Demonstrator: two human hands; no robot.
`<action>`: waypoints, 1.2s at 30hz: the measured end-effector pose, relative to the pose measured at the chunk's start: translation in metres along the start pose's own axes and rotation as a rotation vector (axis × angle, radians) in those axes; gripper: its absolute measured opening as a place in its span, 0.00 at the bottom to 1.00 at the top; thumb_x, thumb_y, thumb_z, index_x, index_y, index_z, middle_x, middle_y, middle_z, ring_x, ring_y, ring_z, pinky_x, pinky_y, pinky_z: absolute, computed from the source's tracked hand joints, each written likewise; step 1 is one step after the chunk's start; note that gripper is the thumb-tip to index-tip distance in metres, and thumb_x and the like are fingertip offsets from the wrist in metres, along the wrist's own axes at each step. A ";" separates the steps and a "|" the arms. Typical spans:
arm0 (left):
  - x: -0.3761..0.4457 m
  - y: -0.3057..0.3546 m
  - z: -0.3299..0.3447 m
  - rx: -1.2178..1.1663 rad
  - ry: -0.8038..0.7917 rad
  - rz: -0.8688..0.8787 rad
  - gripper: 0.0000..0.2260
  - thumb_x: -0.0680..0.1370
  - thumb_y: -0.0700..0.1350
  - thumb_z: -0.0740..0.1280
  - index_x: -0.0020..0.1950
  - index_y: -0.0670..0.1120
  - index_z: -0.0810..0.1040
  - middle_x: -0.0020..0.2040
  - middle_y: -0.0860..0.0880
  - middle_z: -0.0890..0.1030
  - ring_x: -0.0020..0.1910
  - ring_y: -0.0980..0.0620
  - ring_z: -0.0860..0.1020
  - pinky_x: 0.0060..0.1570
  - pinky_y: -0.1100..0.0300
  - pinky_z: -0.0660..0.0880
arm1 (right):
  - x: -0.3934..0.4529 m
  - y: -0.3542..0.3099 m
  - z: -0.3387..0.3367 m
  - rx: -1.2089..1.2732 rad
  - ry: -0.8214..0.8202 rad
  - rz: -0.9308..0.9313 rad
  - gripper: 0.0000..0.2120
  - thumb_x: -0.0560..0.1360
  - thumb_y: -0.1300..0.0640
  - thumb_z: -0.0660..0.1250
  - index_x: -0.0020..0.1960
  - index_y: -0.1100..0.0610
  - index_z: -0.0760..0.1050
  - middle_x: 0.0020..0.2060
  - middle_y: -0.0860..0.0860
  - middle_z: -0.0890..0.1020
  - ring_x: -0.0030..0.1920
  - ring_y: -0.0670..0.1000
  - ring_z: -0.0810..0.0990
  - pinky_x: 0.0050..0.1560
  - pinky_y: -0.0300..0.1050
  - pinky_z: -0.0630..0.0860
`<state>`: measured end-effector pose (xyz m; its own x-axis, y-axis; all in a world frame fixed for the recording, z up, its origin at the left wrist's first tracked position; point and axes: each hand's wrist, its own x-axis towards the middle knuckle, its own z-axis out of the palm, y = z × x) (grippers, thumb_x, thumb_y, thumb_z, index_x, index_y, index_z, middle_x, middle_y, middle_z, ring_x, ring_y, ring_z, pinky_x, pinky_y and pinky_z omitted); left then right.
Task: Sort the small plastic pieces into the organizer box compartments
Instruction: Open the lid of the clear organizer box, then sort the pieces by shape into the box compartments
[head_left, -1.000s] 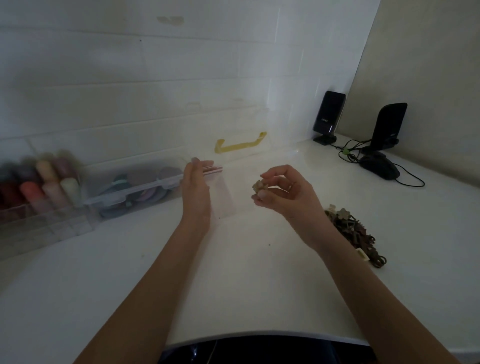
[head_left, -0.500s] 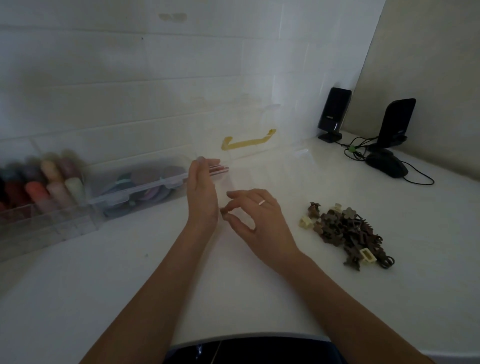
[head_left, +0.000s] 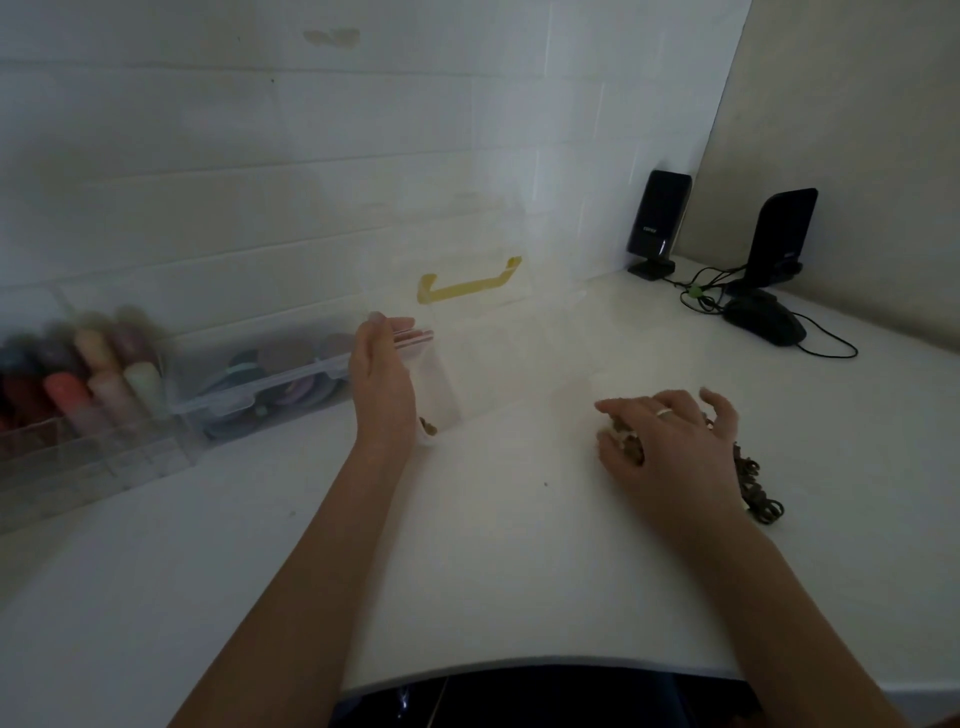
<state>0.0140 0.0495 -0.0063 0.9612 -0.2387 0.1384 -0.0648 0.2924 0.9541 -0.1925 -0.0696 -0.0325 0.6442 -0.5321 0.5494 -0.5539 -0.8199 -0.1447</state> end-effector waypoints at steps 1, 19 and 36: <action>0.000 0.000 0.000 0.000 -0.004 -0.001 0.15 0.83 0.49 0.53 0.46 0.48 0.76 0.45 0.56 0.79 0.46 0.60 0.76 0.66 0.48 0.69 | -0.001 0.000 0.002 -0.031 -0.051 0.005 0.10 0.73 0.51 0.65 0.53 0.48 0.79 0.45 0.46 0.84 0.55 0.53 0.77 0.69 0.59 0.48; -0.014 -0.003 0.009 0.051 -0.091 0.101 0.15 0.84 0.48 0.52 0.43 0.53 0.74 0.44 0.59 0.79 0.40 0.71 0.76 0.61 0.50 0.72 | 0.001 -0.021 -0.004 0.529 0.109 -0.129 0.16 0.68 0.59 0.75 0.40 0.51 0.67 0.37 0.39 0.71 0.38 0.44 0.71 0.39 0.32 0.67; -0.012 -0.008 0.010 0.036 -0.077 0.052 0.15 0.83 0.51 0.51 0.46 0.49 0.75 0.47 0.53 0.79 0.49 0.54 0.78 0.60 0.52 0.72 | 0.026 -0.093 0.028 0.368 0.166 -0.334 0.08 0.76 0.51 0.64 0.49 0.53 0.80 0.55 0.49 0.80 0.56 0.50 0.74 0.54 0.46 0.68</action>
<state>0.0003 0.0408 -0.0124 0.9329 -0.2952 0.2063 -0.1246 0.2729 0.9539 -0.1095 -0.0136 -0.0278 0.6450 -0.2126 0.7340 -0.0914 -0.9751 -0.2022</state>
